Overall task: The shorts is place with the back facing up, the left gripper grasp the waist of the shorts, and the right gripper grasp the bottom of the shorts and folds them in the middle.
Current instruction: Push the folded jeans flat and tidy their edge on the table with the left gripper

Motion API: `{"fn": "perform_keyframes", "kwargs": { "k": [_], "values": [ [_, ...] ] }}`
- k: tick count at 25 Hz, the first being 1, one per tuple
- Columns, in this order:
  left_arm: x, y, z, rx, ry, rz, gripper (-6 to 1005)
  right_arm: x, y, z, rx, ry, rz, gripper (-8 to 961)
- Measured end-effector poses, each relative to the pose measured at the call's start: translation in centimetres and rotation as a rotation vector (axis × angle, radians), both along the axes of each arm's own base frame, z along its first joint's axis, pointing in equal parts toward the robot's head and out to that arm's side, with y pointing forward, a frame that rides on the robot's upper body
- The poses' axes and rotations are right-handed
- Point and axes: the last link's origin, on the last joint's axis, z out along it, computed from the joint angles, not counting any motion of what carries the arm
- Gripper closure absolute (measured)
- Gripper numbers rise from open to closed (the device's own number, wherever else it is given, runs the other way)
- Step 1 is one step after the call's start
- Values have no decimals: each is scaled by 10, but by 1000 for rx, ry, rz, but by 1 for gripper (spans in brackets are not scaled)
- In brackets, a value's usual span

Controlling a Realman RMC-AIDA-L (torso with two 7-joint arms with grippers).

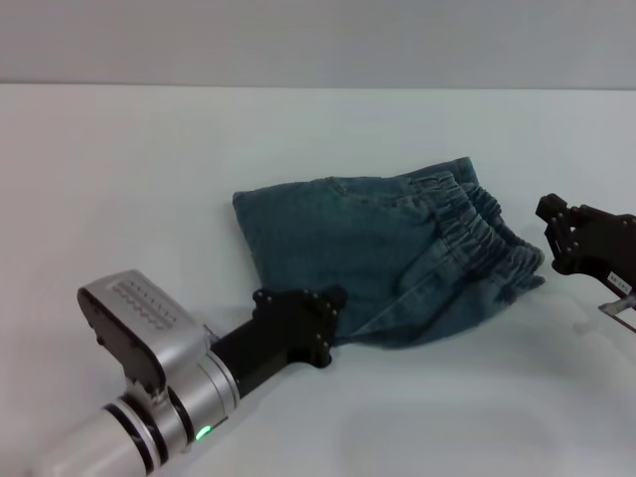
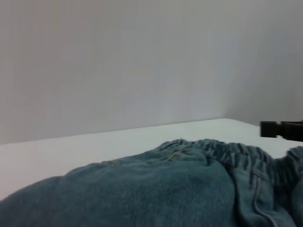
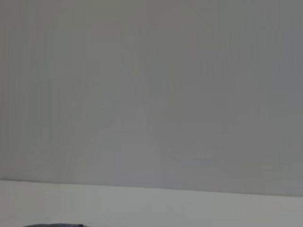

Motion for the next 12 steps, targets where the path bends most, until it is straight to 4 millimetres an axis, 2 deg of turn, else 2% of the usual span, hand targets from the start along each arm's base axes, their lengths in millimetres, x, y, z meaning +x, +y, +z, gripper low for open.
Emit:
{"fn": "perform_keyframes", "kwargs": {
  "k": [1, 12],
  "values": [
    [-2, 7, 2, 7, 2, 23, 1000, 0, 0, 0, -1, 4, -2, 950],
    [-7, 25, 12, 48, 14, 55, 999, 3, -3, -5, -19, 8, -18, 950]
  ]
}}
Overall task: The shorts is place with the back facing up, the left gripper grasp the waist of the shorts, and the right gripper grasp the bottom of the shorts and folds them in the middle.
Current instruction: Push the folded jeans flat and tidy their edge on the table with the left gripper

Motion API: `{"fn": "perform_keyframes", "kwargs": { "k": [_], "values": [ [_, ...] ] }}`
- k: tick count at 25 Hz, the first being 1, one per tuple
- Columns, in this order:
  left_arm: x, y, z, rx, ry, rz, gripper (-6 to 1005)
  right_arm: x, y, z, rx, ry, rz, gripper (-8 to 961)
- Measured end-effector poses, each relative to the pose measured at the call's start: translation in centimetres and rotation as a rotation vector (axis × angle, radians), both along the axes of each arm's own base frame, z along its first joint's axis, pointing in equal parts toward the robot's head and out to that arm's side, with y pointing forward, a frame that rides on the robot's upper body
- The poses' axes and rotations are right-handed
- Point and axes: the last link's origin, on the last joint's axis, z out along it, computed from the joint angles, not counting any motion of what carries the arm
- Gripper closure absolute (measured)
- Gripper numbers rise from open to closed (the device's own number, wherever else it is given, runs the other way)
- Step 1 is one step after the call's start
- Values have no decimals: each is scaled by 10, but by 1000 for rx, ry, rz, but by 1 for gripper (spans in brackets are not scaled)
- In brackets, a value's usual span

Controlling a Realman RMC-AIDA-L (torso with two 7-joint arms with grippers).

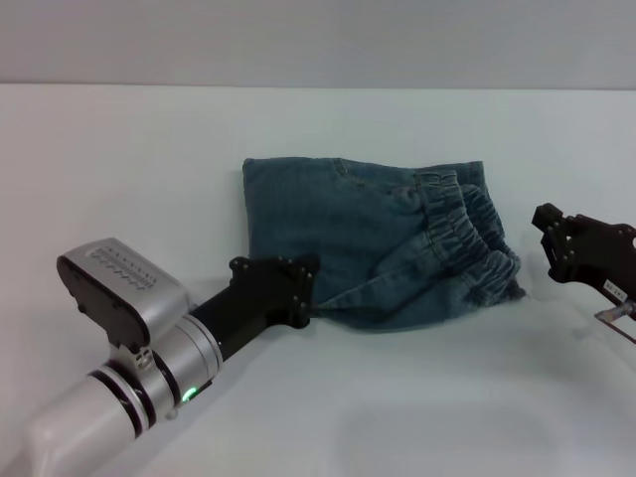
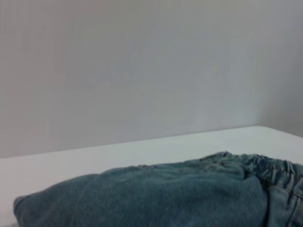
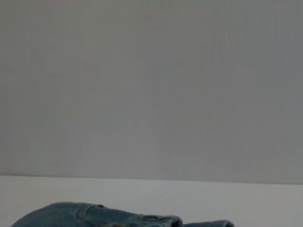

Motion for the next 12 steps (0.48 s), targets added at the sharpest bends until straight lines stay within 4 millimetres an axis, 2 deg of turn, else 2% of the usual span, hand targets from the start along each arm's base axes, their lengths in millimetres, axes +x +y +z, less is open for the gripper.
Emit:
{"fn": "perform_keyframes", "kwargs": {
  "k": [3, 6, 12],
  "values": [
    [0, 2, 2, 9, -3, 0, 1000, 0, 1, 0, -2, 0, 1, 950],
    [14, -7, 8, 40, -96, -54, 1000, 0, 2, -2, -9, -1, 0, 949],
    [26, -18, 4, 18, -150, -73, 999, -2, 5, -4, -18, -1, 2, 949]
  ]
}}
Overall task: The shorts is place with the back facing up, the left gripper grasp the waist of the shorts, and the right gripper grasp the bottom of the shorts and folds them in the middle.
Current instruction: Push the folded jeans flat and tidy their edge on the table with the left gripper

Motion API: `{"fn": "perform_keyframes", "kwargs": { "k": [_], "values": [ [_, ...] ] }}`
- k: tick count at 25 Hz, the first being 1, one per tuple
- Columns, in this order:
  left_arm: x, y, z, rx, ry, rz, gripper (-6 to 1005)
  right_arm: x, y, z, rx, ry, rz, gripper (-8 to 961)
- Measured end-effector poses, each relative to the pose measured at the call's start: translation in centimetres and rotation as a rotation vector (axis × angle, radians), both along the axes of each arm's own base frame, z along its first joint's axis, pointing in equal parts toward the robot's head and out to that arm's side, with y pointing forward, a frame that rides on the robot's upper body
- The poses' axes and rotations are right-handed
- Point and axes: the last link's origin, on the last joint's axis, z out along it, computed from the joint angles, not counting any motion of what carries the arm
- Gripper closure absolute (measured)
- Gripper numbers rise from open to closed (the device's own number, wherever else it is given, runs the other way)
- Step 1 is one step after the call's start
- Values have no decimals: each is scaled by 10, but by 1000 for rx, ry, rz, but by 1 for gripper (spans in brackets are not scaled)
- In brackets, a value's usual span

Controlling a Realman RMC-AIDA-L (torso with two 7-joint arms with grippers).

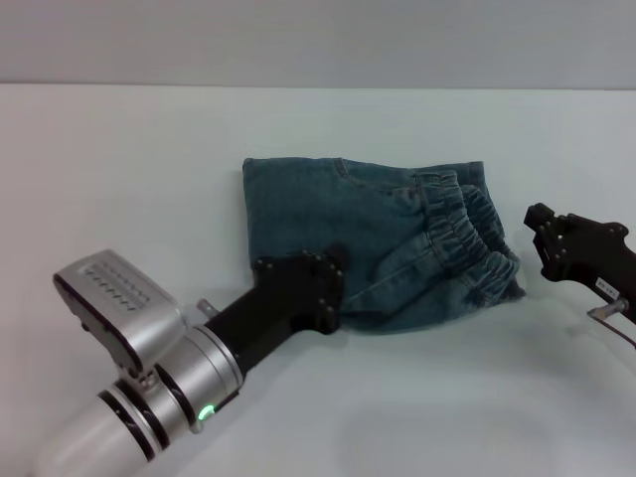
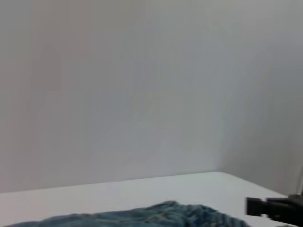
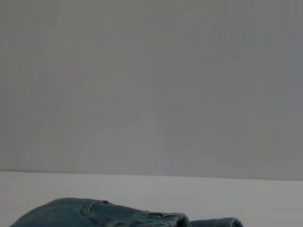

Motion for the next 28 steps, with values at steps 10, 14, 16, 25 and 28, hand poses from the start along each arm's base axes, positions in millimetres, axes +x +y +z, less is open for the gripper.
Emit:
{"fn": "perform_keyframes", "kwargs": {
  "k": [10, 14, 16, 25, 28],
  "values": [
    [6, -6, -18, -130, 7, 21, 999, -2, 2, -1, -5, -1, 6, 948],
    [3, -6, -22, -145, 30, 40, 1000, -2, 1, -1, -5, 1, 6, 948],
    [2, -5, -23, -150, 40, 48, 1000, -2, 1, -2, -5, 2, 7, 948],
    [-2, 8, -21, -146, 74, 74, 999, -2, 0, -2, -6, 6, 9, 948],
    [-7, 15, -17, -129, 79, 101, 999, -2, 0, -2, -6, 7, 9, 947]
  ]
}}
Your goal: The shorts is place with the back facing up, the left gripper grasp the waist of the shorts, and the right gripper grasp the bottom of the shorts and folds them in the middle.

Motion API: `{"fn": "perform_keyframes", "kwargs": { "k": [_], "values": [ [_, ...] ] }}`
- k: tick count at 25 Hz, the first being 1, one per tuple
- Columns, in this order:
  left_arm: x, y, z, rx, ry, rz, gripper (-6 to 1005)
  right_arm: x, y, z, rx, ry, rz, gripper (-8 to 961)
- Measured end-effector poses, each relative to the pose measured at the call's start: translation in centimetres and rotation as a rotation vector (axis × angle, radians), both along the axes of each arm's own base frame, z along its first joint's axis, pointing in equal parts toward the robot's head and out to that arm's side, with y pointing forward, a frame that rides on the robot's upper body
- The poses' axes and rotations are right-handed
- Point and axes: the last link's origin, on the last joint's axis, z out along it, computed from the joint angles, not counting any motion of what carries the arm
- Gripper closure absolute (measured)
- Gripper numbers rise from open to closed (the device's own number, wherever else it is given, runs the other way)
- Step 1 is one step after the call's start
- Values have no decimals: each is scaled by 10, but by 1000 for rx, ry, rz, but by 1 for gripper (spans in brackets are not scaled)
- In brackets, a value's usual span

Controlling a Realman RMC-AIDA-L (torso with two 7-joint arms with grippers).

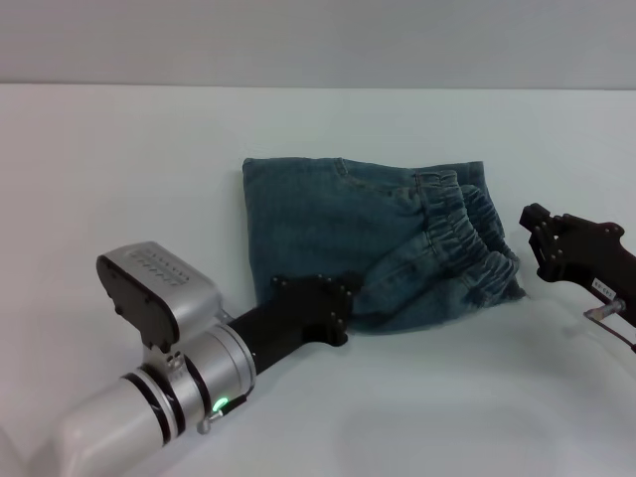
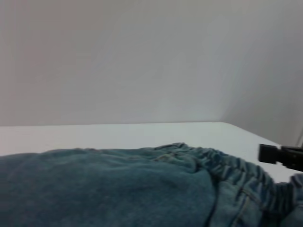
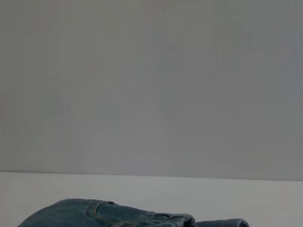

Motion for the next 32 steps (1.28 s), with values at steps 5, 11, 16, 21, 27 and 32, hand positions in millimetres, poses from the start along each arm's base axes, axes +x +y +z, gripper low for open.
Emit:
{"fn": "perform_keyframes", "kwargs": {
  "k": [5, 11, 16, 21, 27, 32],
  "values": [
    [-6, 6, 4, 21, 12, 22, 1000, 1, 0, -1, -3, 0, -3, 947],
    [-13, 13, 8, 39, 36, 40, 999, 1, 0, -2, -7, 0, -5, 947],
    [-14, 18, 10, 43, 53, 36, 999, 1, 0, -2, -8, 0, -5, 946],
    [-16, 24, 13, 56, 66, 37, 999, 1, 0, -2, -10, 0, -7, 946],
    [-19, 31, 17, 74, 83, 51, 999, 1, 2, -4, -16, -3, -13, 946],
    [-15, 32, 25, 113, 37, 34, 999, 0, 4, -6, -25, -3, -10, 946]
  ]
}}
